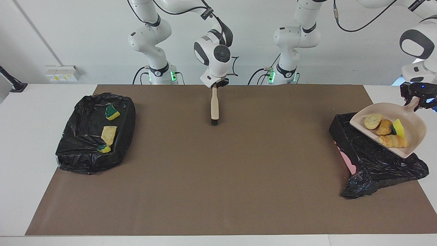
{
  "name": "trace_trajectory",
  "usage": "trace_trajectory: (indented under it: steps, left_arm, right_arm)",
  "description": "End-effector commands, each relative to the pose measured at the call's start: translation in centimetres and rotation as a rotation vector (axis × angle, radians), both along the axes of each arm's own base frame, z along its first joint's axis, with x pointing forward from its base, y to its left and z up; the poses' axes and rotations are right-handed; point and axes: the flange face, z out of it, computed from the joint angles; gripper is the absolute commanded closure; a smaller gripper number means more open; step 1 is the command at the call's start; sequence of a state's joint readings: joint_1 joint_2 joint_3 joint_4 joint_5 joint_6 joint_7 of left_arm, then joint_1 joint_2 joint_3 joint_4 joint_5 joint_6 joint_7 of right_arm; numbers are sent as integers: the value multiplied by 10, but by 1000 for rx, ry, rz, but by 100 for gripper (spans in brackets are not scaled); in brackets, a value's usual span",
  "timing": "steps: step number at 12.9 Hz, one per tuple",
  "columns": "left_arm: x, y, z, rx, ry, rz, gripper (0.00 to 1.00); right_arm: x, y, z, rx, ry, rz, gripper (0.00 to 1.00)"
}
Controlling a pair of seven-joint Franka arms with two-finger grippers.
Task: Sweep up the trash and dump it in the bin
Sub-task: 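Carry the loaded dustpan with the left gripper and tip it over the bag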
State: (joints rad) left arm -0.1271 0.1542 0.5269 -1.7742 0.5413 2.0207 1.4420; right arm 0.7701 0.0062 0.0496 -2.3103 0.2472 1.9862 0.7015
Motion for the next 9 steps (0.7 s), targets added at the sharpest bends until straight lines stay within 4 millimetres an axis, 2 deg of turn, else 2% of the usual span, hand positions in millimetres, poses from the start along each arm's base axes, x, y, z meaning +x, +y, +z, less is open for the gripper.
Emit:
trace_trajectory:
  steps: [1,2,3,4,7,9]
  left_arm:
    - [8,-12,10,129,81,-68,100]
    - [15,-30,17,179,113,-98,100]
    - [15,-34,25,222,143,-96,100]
    - [17,-40,30,254,159,-105,100]
    - [28,-66,48,380,208,-138,100]
    - [32,-85,63,448,233,-143,100]
  right_arm:
    - [3,-1,0,36,-8,31,4]
    - [7,0,1,44,-12,48,0]
    - [18,3,5,53,-31,44,0]
    - [41,1,18,80,-72,10,0]
    - [107,-37,53,132,-154,-50,0]
    - [151,-88,72,151,-190,-138,0]
